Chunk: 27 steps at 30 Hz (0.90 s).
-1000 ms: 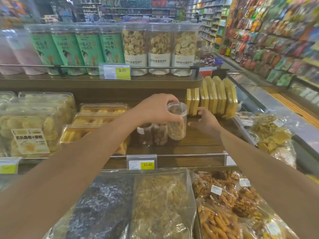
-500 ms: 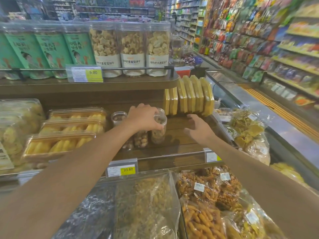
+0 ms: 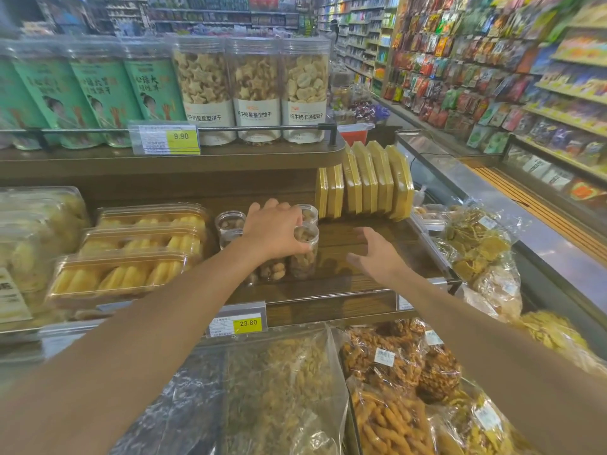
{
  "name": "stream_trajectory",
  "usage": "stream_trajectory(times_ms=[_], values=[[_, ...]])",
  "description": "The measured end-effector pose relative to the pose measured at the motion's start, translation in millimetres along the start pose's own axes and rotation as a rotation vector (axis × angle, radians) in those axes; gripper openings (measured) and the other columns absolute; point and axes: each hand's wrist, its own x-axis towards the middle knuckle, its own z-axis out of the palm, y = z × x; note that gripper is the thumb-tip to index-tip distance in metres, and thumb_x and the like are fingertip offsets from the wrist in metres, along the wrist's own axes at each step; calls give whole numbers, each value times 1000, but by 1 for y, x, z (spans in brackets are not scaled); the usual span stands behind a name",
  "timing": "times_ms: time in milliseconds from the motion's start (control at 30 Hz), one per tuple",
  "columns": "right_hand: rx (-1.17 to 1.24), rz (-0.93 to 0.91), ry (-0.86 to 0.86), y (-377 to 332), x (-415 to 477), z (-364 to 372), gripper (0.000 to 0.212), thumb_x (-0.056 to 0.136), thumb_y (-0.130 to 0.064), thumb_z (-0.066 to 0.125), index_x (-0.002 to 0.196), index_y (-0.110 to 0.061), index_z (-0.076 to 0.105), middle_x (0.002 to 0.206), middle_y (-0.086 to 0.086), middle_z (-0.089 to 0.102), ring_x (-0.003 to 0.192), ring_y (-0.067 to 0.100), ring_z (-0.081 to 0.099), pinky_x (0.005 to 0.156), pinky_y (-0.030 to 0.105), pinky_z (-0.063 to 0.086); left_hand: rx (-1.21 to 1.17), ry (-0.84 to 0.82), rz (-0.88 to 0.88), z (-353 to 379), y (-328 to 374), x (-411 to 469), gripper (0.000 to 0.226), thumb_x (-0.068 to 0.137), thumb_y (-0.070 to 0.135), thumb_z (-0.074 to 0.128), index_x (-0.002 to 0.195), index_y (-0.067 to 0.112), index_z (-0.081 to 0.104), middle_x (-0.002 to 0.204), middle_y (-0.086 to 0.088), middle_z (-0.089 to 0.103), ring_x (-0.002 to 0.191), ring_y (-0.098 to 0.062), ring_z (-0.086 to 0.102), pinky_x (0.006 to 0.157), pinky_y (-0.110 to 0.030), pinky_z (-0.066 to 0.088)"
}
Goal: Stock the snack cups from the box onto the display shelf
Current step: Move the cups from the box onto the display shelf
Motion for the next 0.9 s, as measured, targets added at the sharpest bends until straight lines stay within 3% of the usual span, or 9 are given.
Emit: stream_trajectory(times_ms=[167, 333, 467, 667, 900], values=[[-39, -20, -30, -12, -13, -1, 71, 92, -34, 71, 152, -20, 37, 155, 5, 43, 135, 24, 49, 111, 40, 42, 0, 11, 9, -3, 0, -16, 69, 77, 71, 67, 135, 36, 54, 140, 7, 55, 131, -21, 46, 103, -50, 36], [-118, -61, -52, -29, -39, -6, 69, 91, -33, 72, 151, -21, 40, 154, 5, 42, 136, 27, 47, 111, 41, 43, -19, 57, 13, -11, 0, -62, 84, 81, 67, 68, 153, 39, 37, 161, 5, 38, 150, -21, 30, 120, -57, 25], [-231, -91, -72, -50, -73, -8, 76, 86, -36, 73, 152, -21, 39, 155, 6, 41, 140, 29, 40, 113, 49, 41, -6, 79, 33, -18, -1, -113, 92, 83, 66, 69, 159, 36, 27, 166, 4, 31, 155, -20, 20, 124, -54, 14], [-287, -61, -149, -91, -128, -1, 87, 72, -52, 65, 151, -25, 39, 155, 6, 38, 141, 32, 37, 113, 51, 39, -11, 37, 3, -22, -13, -188, 92, 86, 68, 64, 162, 35, 23, 172, 7, 14, 159, -21, 6, 126, -60, 8], [-426, -72, -108, -136, -203, 31, 82, 76, -46, 68, 150, -27, 37, 152, 2, 37, 138, 30, 37, 110, 53, 39, -52, 25, 12, -28, -39, -287, 89, 87, 67, 65, 161, 36, 25, 172, 3, 14, 159, -22, 2, 127, -55, 5]])
